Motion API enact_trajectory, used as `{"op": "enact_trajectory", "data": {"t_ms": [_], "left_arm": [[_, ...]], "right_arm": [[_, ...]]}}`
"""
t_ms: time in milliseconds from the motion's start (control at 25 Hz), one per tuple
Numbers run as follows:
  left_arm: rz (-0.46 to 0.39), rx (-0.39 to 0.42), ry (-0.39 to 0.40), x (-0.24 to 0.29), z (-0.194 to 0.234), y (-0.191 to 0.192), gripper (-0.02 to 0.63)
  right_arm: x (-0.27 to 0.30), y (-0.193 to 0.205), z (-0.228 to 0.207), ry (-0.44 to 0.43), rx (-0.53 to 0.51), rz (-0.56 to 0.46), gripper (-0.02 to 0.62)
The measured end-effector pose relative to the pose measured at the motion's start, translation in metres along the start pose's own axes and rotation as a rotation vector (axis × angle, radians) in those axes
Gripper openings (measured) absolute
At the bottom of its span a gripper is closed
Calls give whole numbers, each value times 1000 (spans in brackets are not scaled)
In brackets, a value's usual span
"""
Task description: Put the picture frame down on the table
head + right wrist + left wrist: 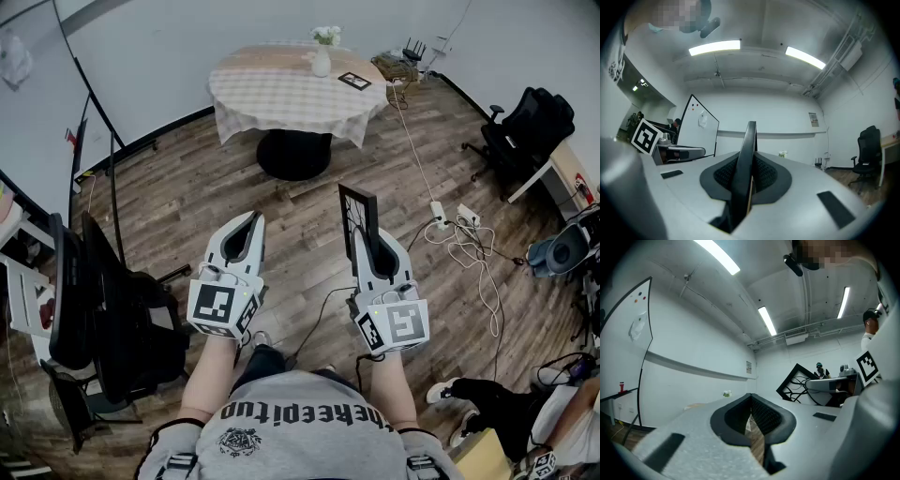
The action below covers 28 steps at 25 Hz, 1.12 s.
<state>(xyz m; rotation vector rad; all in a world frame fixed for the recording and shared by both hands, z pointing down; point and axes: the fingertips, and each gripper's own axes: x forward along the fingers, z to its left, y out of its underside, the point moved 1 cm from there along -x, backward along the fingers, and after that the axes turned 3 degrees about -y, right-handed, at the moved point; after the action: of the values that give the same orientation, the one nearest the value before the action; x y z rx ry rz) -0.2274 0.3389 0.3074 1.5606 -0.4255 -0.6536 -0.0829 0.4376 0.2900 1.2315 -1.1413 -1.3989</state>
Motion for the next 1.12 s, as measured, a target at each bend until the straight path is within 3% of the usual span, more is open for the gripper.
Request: {"op": "enact_trajectory", "data": {"t_ms": [680,960,1120], "left_arm": [[14,5,26,17,23,8,15],[16,-3,43,29,50,14,15],[5,31,63,38,73,13,15]], "right_arm": [[34,6,5,5,-2,4,48],[59,13,12,26,6,5,48],[78,12,19,55,24,-18,49]]}}
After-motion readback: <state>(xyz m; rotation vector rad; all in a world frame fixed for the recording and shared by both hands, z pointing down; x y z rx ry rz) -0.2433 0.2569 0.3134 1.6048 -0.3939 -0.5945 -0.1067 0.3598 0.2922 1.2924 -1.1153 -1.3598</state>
